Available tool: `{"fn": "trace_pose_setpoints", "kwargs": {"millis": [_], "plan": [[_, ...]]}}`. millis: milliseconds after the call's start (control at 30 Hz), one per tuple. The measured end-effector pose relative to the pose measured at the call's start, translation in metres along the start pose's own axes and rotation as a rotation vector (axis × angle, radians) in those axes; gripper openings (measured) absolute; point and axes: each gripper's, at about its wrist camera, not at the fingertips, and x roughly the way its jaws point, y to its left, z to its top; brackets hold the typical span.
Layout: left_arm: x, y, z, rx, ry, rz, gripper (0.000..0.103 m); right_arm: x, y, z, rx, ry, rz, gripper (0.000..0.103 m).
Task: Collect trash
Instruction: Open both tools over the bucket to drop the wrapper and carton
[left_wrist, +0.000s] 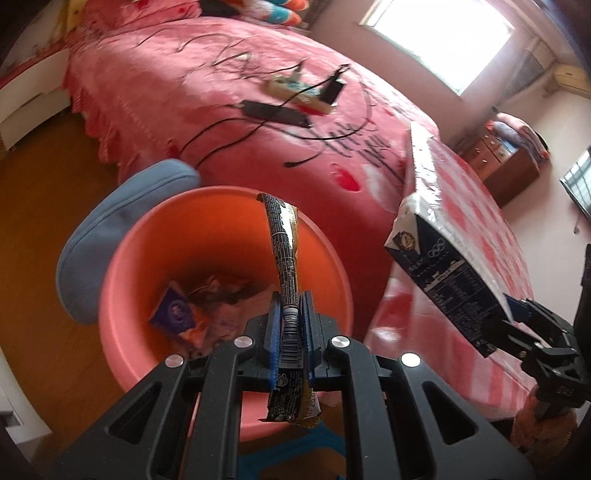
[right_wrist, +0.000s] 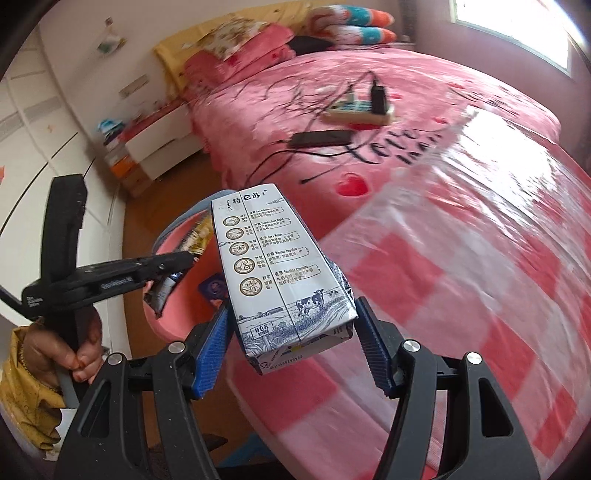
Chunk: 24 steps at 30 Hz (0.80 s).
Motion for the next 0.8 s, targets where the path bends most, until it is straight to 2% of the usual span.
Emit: {"fn": "trace_pose_setpoints", "kwargs": {"millis": [367, 400, 433, 467, 500, 533, 567, 633, 733, 800], "plan": [[0.023, 0.043, -0.011, -0.084, 0.035, 0.057, 0.012, 0.05, 0.045, 0.025, -0.084, 0.062, 0.037, 0.066], [0.025, 0.046, -0.012, -0.089, 0.038, 0.063, 0.012, 0.053, 0.046, 0.025, -0.083, 0.069, 0.045, 0.071], [0.027, 0.048, -0.013, -0.095, 0.04, 0.071, 0.012, 0.057, 0.044, 0.026, -0.074, 0.077, 0.043, 0.084], [0.03, 0.052, -0.014, -0.104, 0.047, 0.075, 0.015, 0.058, 0.043, 0.025, -0.064, 0.076, 0.039, 0.089], [0.032, 0.054, -0.015, -0.107, 0.053, 0.073, 0.02, 0.058, 0.041, 0.025, -0.052, 0.075, 0.044, 0.09], [0.033, 0.055, -0.015, -0.111, 0.056, 0.07, 0.03, 0.057, 0.038, 0.024, -0.038, 0.074, 0.054, 0.09], [0.033, 0.056, -0.016, -0.115, 0.053, 0.078, 0.052, 0.055, 0.034, 0.022, -0.021, 0.067, 0.055, 0.09], [0.03, 0.055, -0.016, -0.104, 0.023, 0.101, 0.065, 0.048, 0.028, 0.022, -0.002, 0.042, 0.06, 0.09], [0.028, 0.049, -0.012, -0.079, 0.0, 0.129, 0.079, 0.036, 0.017, 0.021, 0.029, 0.003, 0.026, 0.09], [0.026, 0.047, -0.01, -0.073, -0.008, 0.133, 0.081, 0.028, 0.008, 0.019, 0.062, -0.017, 0.029, 0.09]]}}
